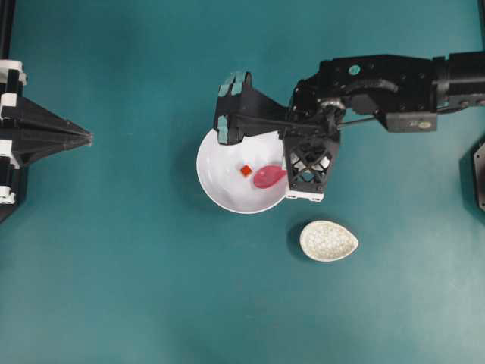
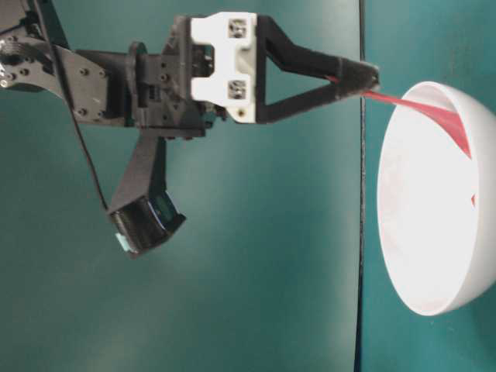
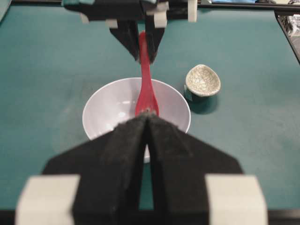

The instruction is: Grip the spoon and scoop the red block from the bowl with right arm.

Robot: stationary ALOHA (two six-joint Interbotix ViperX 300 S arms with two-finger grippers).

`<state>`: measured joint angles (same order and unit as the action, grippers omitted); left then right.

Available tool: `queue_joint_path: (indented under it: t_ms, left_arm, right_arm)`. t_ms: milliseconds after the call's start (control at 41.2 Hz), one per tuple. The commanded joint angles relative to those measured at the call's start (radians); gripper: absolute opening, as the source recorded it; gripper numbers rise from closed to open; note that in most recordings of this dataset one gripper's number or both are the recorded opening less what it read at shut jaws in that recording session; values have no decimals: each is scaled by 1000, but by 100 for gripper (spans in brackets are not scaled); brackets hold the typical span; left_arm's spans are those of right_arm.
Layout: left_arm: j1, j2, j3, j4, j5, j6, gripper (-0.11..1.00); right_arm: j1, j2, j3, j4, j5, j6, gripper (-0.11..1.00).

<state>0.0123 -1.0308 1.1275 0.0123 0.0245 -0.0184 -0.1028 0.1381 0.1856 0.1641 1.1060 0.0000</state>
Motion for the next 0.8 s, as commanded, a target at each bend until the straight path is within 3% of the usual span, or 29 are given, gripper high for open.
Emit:
queue_joint_path:
  t_ms: [0, 437, 777]
  left_arm:
    - [2, 2, -25, 3, -3, 0, 0]
    - [2, 2, -25, 2, -5, 2, 0]
    - [2, 3, -25, 3, -5, 0, 0]
  right_arm:
    - [2, -11, -29, -5, -32, 0, 22]
    - [2, 20, -54, -26, -167, 11, 22]
    - [2, 6, -31, -60, -74, 12, 22]
